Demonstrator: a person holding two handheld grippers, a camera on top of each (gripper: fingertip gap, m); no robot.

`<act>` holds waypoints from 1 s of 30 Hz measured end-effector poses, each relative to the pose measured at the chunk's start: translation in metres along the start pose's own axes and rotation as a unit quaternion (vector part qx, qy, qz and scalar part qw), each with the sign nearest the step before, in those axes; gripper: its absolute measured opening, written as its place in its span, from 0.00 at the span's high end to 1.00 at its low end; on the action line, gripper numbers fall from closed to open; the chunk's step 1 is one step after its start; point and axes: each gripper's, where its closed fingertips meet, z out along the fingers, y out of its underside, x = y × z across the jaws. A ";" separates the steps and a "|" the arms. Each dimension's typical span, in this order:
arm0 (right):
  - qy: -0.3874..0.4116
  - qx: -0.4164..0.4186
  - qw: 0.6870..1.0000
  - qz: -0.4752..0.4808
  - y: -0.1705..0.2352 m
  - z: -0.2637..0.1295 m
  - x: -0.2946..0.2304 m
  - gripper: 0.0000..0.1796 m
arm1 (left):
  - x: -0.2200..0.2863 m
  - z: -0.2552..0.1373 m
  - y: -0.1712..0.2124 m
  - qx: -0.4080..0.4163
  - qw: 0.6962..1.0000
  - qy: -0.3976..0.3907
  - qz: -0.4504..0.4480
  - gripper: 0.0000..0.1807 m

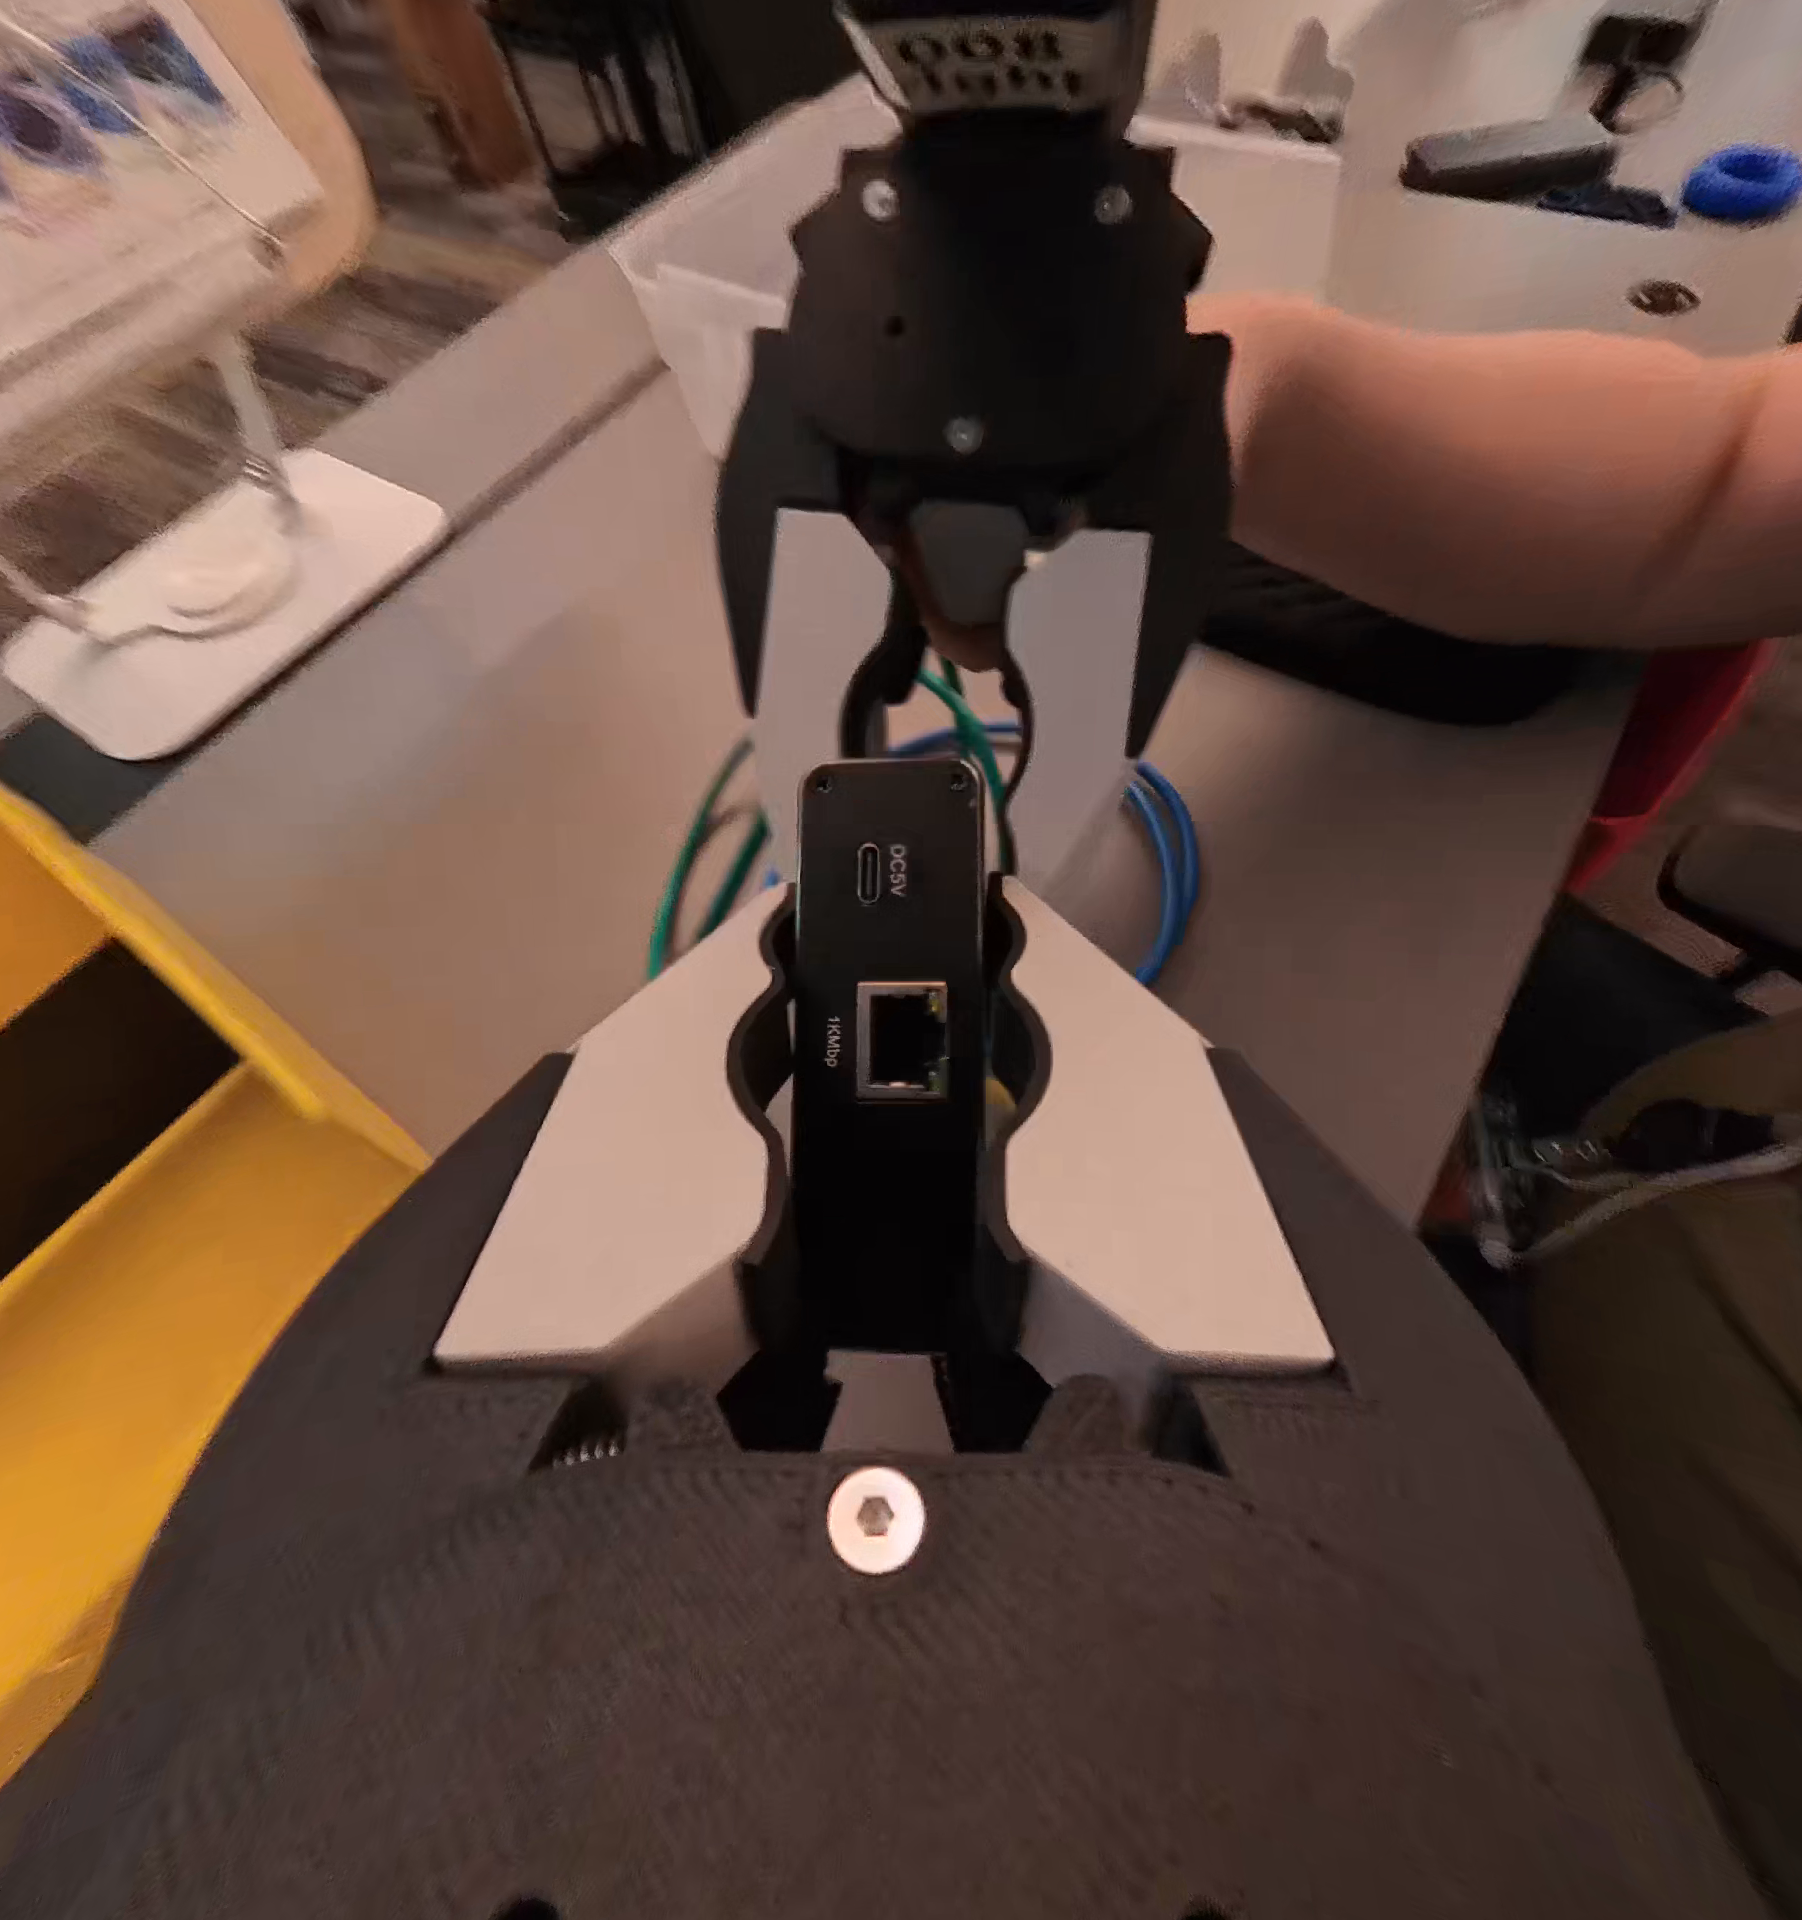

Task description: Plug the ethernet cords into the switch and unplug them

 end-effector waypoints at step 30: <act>0.133 -0.240 0.955 0.116 0.132 -0.104 0.070 0.81 | -0.043 -0.050 0.019 -0.113 0.927 0.291 -0.209 0.83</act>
